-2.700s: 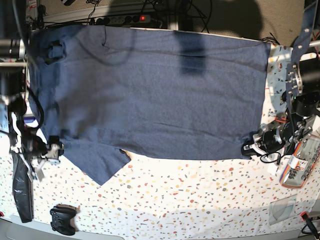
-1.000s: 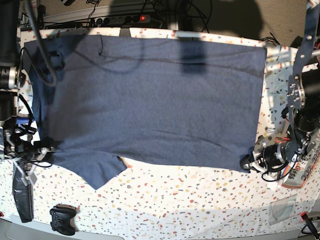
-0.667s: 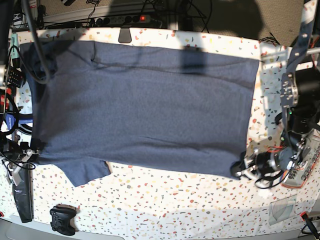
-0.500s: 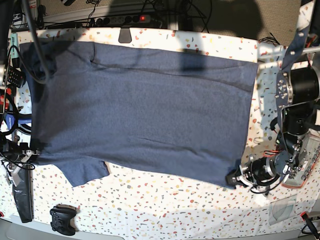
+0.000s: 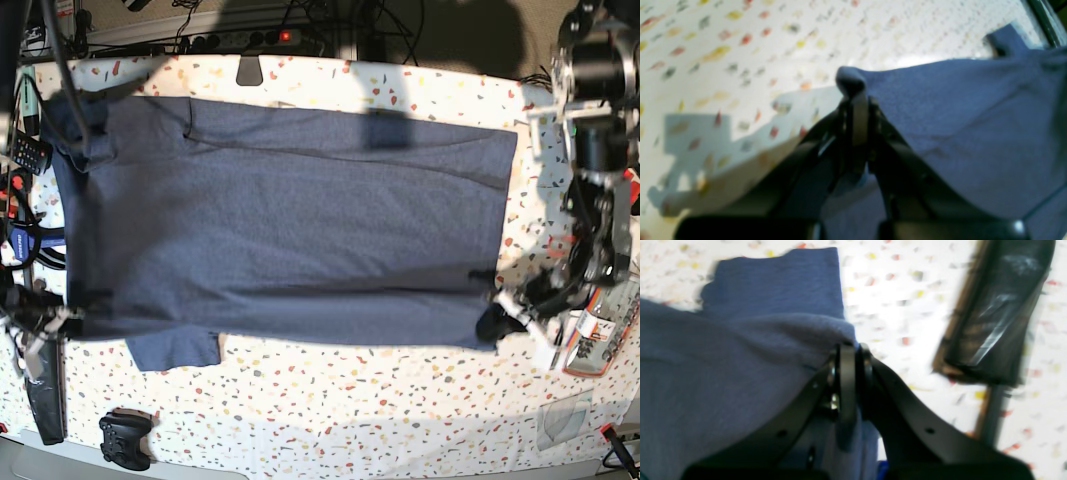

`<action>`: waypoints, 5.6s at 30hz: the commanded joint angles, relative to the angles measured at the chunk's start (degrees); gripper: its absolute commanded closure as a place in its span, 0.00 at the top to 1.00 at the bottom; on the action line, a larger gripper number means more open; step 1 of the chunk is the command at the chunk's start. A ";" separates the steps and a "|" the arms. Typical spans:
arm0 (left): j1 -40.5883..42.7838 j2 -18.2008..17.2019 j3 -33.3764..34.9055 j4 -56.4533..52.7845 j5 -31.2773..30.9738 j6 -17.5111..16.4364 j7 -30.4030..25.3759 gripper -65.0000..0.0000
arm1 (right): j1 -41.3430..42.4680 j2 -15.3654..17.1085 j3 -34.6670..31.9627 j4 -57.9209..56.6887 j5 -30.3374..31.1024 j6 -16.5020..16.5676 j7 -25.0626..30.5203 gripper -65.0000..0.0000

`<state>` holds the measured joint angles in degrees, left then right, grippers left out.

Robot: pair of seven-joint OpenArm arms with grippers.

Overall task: Fold the T-shirt properly
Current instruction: 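Lift the grasped edge with both grippers and fold it lengthwise over the shirt, then release the folded edge and reposition the right gripper at the sleeve end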

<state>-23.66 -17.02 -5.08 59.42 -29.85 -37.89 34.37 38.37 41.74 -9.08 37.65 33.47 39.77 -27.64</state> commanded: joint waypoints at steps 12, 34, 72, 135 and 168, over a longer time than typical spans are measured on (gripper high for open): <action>13.07 -1.60 -10.34 13.40 -6.69 0.59 -0.15 0.00 | -24.39 6.19 15.34 22.62 10.47 0.23 -0.31 0.00; 25.18 -2.23 -14.80 18.25 -11.69 -2.11 5.05 0.00 | -49.51 -4.48 41.75 38.84 7.10 0.23 -4.72 0.00; 25.57 -2.23 -14.82 18.25 -6.60 -2.11 5.05 0.54 | -38.88 -6.62 41.75 38.84 21.64 0.23 -31.19 0.51; 25.57 -2.23 -14.80 18.25 -6.58 -2.11 4.90 0.54 | -6.32 -12.68 16.28 1.70 -7.32 0.23 -24.50 0.47; 25.59 -2.21 -14.80 18.25 -5.97 -2.11 5.07 0.54 | -18.64 -12.39 16.02 32.41 12.22 0.23 -38.03 0.00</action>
<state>2.79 -18.24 -19.53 76.55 -34.65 -39.53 40.66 17.74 28.16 6.50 69.28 44.56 39.86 -66.48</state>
